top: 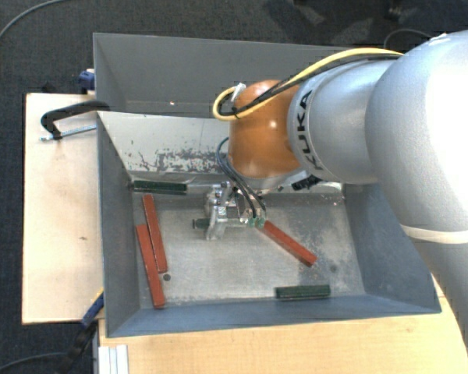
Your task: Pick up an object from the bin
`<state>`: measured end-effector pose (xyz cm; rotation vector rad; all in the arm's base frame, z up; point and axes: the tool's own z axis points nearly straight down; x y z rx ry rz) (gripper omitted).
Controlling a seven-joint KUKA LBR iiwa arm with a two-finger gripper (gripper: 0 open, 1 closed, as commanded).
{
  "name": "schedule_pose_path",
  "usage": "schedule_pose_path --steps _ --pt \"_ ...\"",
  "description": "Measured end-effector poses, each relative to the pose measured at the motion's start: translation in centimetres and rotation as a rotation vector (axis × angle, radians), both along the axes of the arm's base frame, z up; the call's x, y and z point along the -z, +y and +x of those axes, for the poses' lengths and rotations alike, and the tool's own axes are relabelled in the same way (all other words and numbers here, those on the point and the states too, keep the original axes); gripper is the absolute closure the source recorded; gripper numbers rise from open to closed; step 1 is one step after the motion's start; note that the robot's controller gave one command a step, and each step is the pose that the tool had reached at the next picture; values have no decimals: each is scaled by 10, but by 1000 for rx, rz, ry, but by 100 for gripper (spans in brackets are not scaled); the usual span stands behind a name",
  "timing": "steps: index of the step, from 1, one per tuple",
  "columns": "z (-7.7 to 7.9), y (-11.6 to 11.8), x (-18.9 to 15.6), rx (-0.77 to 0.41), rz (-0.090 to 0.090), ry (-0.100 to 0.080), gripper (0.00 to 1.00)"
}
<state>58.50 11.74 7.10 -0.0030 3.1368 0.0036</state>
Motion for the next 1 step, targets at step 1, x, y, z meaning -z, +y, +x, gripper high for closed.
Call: schedule_pose_path --steps 1 --pt "-19 -37 -163 -4 -1 -9 100"
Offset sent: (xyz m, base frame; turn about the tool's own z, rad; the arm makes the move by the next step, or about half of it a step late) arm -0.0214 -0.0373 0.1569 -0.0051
